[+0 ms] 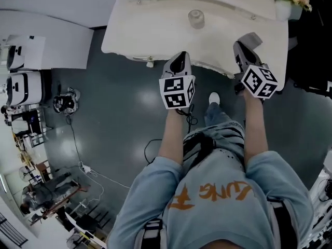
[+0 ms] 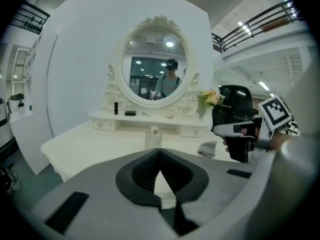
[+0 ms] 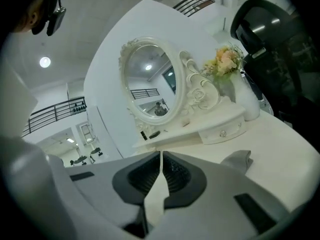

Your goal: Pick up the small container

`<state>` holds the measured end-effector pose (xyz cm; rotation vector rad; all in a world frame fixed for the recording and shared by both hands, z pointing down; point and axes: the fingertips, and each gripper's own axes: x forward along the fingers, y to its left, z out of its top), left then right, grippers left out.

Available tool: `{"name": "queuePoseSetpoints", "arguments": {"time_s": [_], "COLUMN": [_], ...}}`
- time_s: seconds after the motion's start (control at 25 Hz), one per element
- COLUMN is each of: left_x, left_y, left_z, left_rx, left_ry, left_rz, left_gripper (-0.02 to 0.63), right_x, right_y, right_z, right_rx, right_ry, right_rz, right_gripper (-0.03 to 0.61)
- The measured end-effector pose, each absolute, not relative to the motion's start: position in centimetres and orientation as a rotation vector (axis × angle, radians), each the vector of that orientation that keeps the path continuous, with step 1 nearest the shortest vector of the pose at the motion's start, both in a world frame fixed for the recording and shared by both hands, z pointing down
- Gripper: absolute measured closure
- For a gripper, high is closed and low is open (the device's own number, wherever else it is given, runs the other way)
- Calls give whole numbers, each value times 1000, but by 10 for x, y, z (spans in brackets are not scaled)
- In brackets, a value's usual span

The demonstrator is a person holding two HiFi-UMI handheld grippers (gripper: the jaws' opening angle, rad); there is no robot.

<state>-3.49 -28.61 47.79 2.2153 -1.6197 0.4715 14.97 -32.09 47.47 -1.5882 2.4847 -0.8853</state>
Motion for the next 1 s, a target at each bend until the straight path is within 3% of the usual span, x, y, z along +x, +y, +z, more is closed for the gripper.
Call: {"name": "queuePoseSetpoints", "arguments": {"time_s": [0.28,0.52,0.72,1.0], "left_x": [-14,-62,-82,-52], "left_y": [-310,-308,-331,-361], "left_z": [498,504,506,508], "left_rx": [2211,2121,2087,2169], "left_ry": [-1567,-1649,-1674,-1559], "left_rz": [555,535,491,520], "left_gripper": [592,592,592,592], "right_x": [162,108,97,84], "right_y": [-359,-370,-381,-401], "right_z": [497,493,485,478], "right_rx": [-1569,-1468,-1504,-1553], "right_ry": [2417,2545,2637,2777], "right_rz": [-940,-933,-848,-657], "right_gripper": [543,543,543,543]}}
